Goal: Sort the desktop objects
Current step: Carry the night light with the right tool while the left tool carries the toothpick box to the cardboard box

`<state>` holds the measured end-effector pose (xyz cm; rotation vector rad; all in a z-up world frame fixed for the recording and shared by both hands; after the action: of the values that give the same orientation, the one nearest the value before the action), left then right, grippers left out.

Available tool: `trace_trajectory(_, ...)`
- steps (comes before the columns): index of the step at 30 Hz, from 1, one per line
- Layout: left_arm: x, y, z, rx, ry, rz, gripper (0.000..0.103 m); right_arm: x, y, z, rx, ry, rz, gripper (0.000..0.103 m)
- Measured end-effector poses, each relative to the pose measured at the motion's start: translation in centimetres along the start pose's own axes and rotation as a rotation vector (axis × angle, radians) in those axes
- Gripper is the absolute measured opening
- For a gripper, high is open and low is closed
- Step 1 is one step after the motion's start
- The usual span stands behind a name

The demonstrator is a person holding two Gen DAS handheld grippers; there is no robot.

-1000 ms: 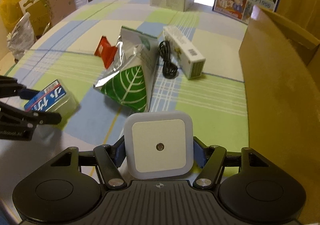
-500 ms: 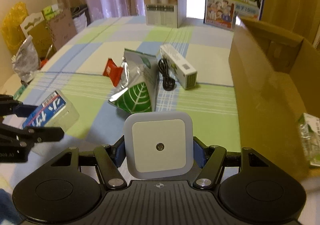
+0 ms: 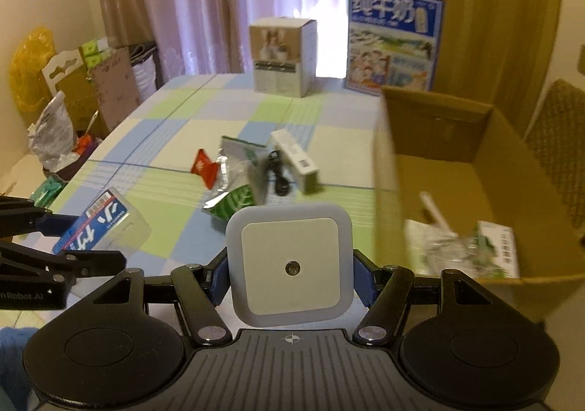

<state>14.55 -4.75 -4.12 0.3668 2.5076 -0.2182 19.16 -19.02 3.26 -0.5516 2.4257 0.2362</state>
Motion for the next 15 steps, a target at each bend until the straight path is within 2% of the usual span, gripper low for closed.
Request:
trace_trajectory(6, -0.7, -3.4, -1.3, 0.035, -0.020, 0.021, 0.051, 0.7, -4.4, -3.5, 0.059, -0.024, 0.037, 0.063)
trace_trajectory(15, -3.6, -10.5, -0.5, 0.108, -0.037, 0.093, 0.051, 0.2, -11.8, -6.9, 0.150, -0.069, 0.075, 0.063)
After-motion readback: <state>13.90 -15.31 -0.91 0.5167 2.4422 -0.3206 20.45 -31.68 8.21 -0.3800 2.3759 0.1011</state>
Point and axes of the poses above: each gripper's, at about its wrist camera, not at the fingertips, and z roughly the way its jaws point, y to its left, x to its underside, the point moved 8 cm from there along z, roughly the way its jaws point, and after that the axes turned 8 degrees about y, right-handed, at the moved point
